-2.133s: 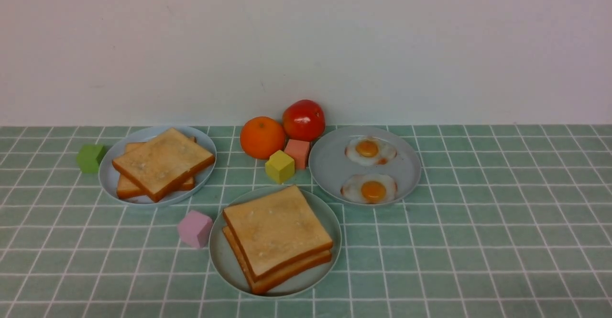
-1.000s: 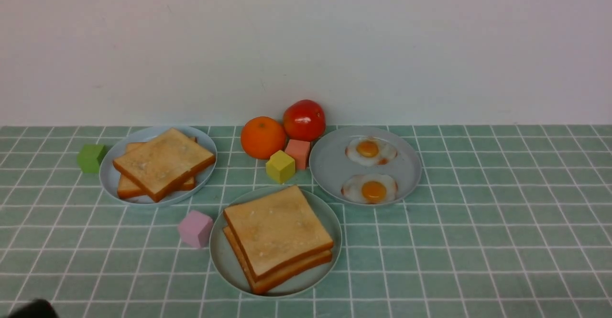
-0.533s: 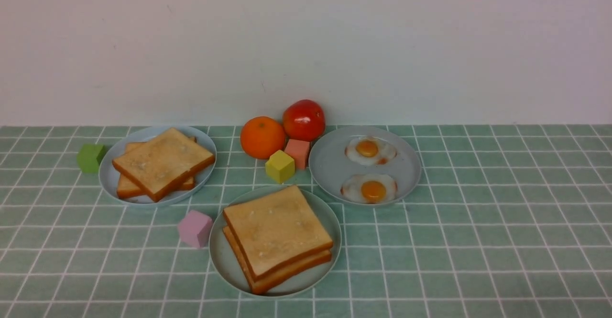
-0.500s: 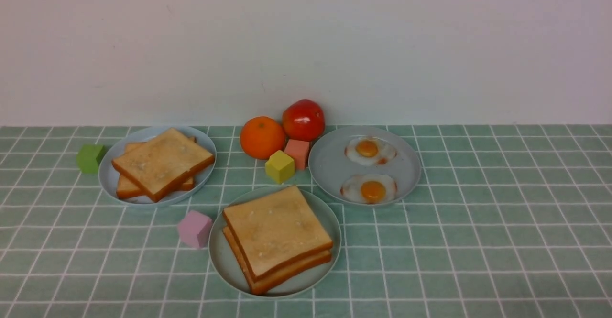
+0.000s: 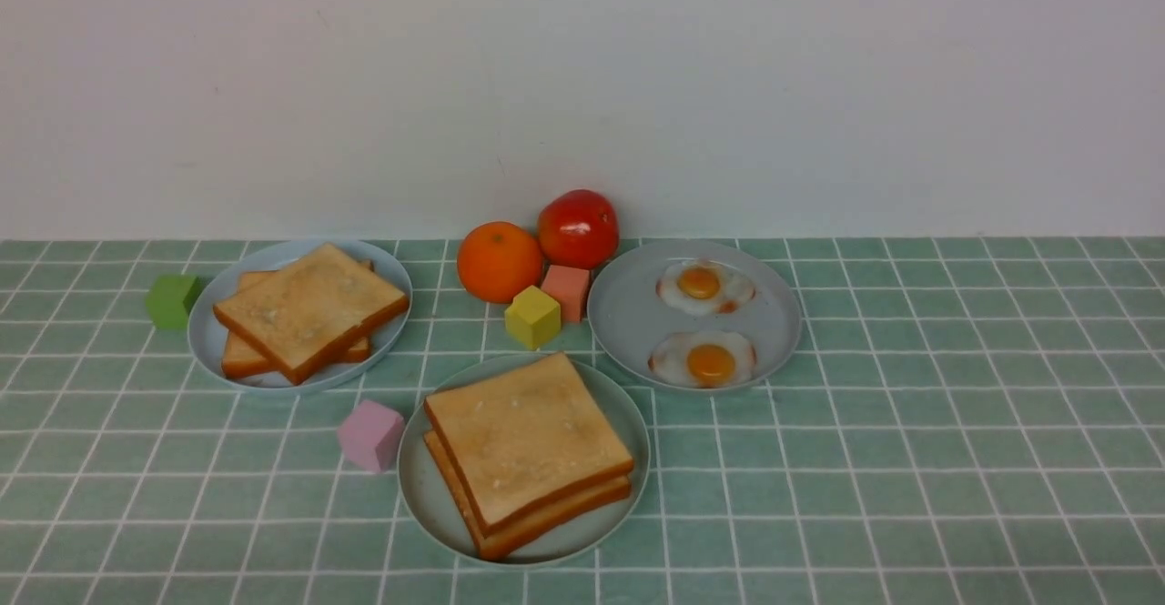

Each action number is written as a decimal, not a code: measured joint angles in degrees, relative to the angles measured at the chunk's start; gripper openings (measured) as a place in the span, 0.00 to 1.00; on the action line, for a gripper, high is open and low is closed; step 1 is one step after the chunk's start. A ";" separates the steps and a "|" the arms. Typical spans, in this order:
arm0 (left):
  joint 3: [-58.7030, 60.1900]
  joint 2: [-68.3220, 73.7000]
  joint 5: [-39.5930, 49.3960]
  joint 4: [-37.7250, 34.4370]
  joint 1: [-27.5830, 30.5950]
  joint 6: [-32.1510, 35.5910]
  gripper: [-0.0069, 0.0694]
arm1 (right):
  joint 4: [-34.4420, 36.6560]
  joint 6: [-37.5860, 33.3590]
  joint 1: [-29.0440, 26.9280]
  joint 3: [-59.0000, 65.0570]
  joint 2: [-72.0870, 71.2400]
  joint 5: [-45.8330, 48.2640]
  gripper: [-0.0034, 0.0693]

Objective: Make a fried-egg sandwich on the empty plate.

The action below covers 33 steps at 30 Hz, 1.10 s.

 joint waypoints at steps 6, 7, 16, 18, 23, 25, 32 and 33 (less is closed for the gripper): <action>0.00 0.00 0.00 0.17 0.00 0.00 0.07 | 0.06 0.00 0.00 0.00 0.00 0.00 0.10; 0.00 0.00 0.00 0.17 0.00 0.00 0.07 | 0.06 0.00 0.00 0.00 0.00 0.00 0.10; 0.00 0.00 0.00 0.17 0.00 0.00 0.07 | 0.01 0.00 0.00 0.00 0.00 0.00 0.12; 0.00 0.00 0.00 0.17 0.00 0.00 0.07 | 0.01 -0.02 0.00 0.00 0.00 0.00 0.12; 0.00 0.00 0.00 0.17 0.00 0.00 0.07 | 0.06 -0.02 0.00 0.00 0.00 0.00 0.13; 0.00 0.00 0.00 0.17 0.00 0.00 0.08 | 0.06 -0.02 0.00 0.00 0.00 0.00 0.13; 0.00 0.00 0.00 0.17 0.00 0.00 0.09 | 0.01 -0.02 0.00 0.00 0.00 0.00 0.15; 0.00 0.00 0.00 0.17 0.00 0.00 0.09 | 0.01 -0.02 0.00 0.00 0.00 0.00 0.15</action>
